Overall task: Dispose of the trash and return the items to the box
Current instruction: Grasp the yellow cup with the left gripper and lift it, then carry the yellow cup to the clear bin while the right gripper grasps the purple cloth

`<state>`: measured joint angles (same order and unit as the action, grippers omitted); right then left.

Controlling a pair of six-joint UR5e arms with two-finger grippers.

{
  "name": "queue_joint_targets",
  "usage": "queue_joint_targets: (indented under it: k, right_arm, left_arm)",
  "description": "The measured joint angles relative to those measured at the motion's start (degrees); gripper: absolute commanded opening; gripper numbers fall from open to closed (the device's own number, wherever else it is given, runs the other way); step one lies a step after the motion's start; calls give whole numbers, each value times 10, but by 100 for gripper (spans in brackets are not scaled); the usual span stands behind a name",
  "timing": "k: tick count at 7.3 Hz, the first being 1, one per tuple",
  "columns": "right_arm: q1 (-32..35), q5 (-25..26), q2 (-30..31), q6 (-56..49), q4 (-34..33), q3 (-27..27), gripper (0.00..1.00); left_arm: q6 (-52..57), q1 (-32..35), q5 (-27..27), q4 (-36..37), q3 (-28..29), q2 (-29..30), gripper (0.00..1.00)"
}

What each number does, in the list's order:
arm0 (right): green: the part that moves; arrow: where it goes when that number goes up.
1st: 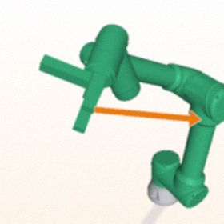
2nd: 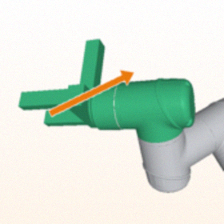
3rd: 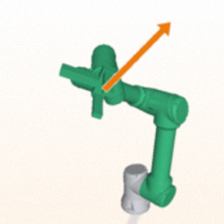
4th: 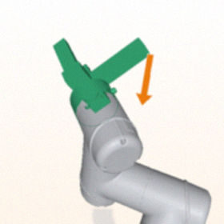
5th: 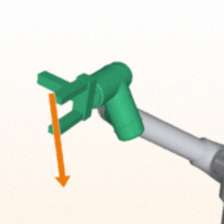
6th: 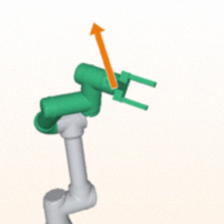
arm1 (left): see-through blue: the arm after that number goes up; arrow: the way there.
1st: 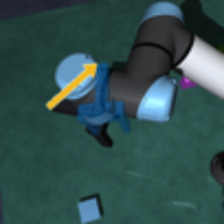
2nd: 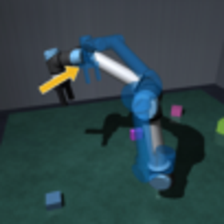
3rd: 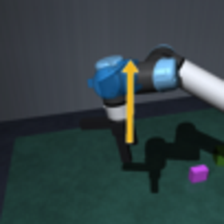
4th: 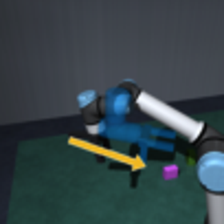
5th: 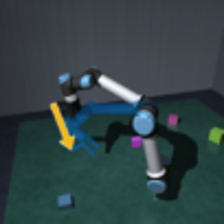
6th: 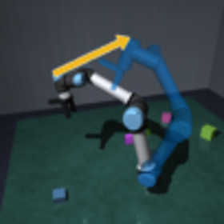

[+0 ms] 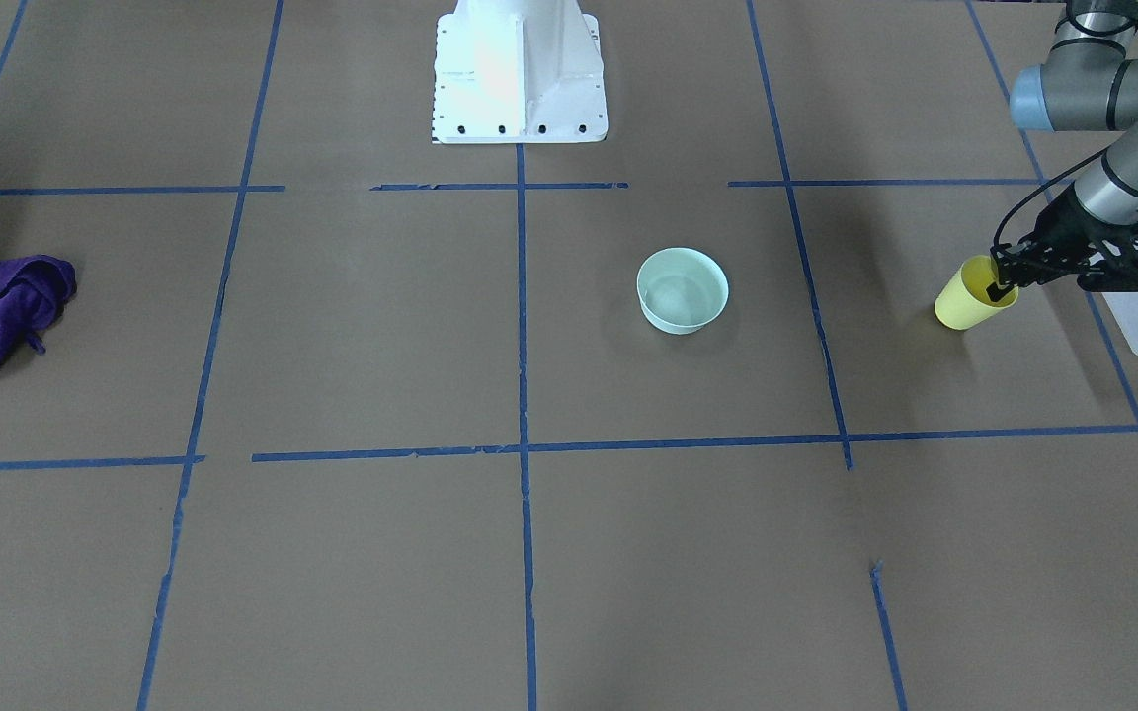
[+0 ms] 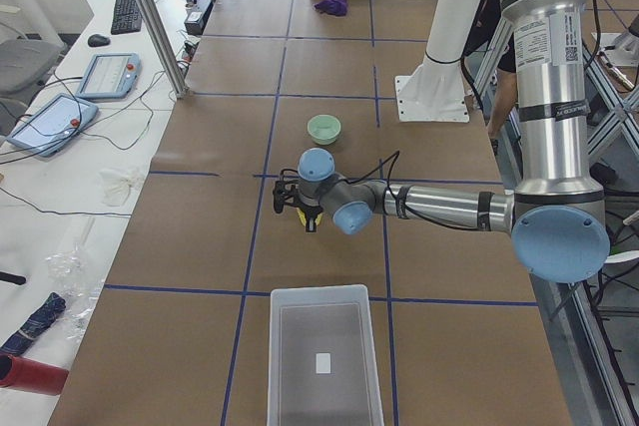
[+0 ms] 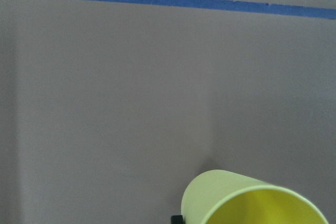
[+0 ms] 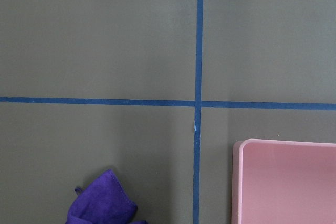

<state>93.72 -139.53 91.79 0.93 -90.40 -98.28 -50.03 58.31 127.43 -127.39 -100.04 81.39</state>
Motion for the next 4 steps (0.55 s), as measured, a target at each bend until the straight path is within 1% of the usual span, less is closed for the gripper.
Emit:
queue_joint_targets:
  k: [1, 2, 3, 4]
  right_arm:
    - [-14, 0, 1, 27, 3, -9, 100]
    - [-38, 0, 9, 82, 18, -28, 100]
    - [-71, 3, 27, 150, 62, -46, 100]
    - [-115, 16, 51, 232, 139, -55, 100]
  left_arm:
    - [2, 10, 1, 43, -31, 3, 0]
    - [5, 20, 1, 74, -55, 6, 0]
    - [15, 29, 1, 90, -67, 7, 0]
    - [39, 41, 1, 104, -73, 9, 0]
